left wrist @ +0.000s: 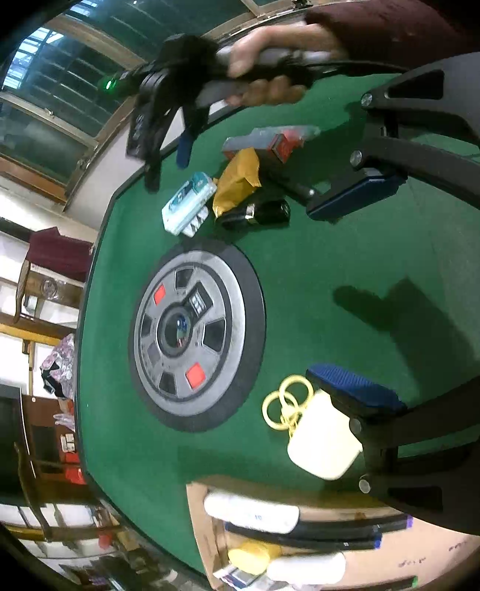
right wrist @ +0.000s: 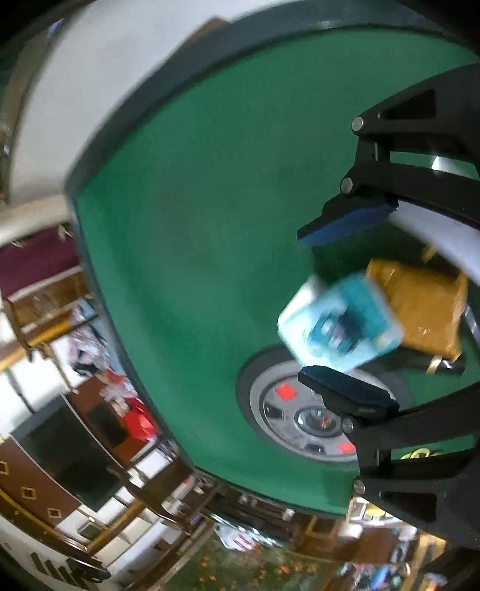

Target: Organize objects

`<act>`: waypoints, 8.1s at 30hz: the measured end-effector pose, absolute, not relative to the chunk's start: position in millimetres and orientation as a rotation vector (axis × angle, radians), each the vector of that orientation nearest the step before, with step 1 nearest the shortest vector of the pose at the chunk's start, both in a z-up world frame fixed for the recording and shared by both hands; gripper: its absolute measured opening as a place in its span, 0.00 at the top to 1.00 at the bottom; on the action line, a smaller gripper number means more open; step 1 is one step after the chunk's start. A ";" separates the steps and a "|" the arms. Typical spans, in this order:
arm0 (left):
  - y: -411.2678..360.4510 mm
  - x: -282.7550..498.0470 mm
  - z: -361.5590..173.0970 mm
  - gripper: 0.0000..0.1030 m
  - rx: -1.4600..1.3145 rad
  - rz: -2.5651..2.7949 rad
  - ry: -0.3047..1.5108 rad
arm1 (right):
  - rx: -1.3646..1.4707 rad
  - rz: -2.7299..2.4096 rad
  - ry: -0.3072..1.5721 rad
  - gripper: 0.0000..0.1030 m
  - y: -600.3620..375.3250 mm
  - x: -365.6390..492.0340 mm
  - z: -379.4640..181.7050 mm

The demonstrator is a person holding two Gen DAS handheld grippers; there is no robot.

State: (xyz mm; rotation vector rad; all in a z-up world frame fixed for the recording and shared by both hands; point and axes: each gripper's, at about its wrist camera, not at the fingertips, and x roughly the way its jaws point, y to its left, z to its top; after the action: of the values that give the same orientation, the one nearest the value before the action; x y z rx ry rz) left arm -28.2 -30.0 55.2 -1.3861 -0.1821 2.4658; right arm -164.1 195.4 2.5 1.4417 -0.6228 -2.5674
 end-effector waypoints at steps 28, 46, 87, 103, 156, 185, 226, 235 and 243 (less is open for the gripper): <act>-75.0 12.7 47.7 0.27 -1.373 2.457 -0.286 | 1.435 -2.640 -0.294 0.55 144.3 -110.0 12.4; -91.5 27.6 45.6 0.27 -1.356 2.453 -0.337 | 1.629 -2.187 -0.002 0.86 85.8 -49.7 -20.5; 23.3 -19.3 11.4 0.62 -1.370 2.500 0.097 | 1.321 -2.492 -0.547 0.85 178.7 -14.2 6.3; -34.0 23.4 53.8 0.86 -1.195 2.456 -0.162 | 1.361 -2.469 -0.436 0.85 130.7 -25.8 17.6; -288.2 78.2 46.9 0.86 -1.150 2.760 -0.588 | 1.496 -2.597 -0.319 0.94 13.1 -69.1 12.5; -298.5 80.3 38.3 0.86 -1.152 2.739 -0.606 | 1.578 -2.649 -0.279 0.65 -27.0 -98.7 -23.2; -316.3 58.5 37.4 0.65 -1.317 2.833 -0.579 | 1.392 -2.154 -0.128 0.64 -187.0 14.6 -13.8; -344.6 83.1 57.0 0.52 -1.192 2.906 -0.726 | 1.382 -2.194 0.022 0.56 -206.2 27.8 -26.0; -345.0 94.9 63.0 0.48 -1.153 2.952 -0.733 | 1.330 -2.256 0.151 0.52 -203.9 41.6 -19.3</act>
State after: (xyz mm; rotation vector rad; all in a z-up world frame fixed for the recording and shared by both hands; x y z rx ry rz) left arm 94.9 -345.0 63.0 -1.1526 -0.7328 2.9525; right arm 41.6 -203.9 -19.3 1.3300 0.1511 -2.2555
